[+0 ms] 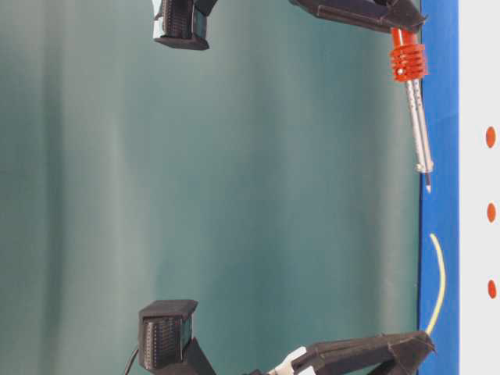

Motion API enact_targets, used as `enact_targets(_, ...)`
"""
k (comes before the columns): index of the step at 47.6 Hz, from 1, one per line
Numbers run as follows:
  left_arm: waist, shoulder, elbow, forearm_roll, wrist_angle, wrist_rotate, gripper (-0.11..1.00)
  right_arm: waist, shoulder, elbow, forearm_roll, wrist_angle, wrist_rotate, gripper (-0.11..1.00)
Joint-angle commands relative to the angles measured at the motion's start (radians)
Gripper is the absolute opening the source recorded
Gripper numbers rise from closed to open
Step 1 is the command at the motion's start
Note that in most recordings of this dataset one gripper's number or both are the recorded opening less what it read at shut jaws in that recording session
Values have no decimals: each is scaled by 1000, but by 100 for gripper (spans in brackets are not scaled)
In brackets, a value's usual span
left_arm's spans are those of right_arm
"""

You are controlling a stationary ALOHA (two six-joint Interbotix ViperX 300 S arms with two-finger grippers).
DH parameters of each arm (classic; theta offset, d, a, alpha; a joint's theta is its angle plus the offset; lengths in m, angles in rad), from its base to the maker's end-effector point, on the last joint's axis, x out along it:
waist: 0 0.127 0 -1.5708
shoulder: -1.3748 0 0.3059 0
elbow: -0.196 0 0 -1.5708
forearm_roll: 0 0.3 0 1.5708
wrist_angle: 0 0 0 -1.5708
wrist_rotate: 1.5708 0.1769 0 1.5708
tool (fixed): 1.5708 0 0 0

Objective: Touch the tip of the soldering iron to the tip of the solder at the mark.
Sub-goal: 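Lift both held tools and carry them toward the red-dotted strip, then bring solder tip to left red dot and iron tip toward it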

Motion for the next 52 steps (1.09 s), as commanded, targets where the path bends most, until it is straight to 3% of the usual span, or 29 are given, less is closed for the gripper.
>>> enact_targets(1,5,-11,-20,3,-2,2,2,-3,-6,-29,-2,-3,0,6)
enact_targets(28,28,-57,57,3,31,-23,2,-3,21,-51,-2,-3,-2,6)
enact_targets(52,37,5,86,3,8,-34,2,-3,60,-83,-5,-3,-3,6)
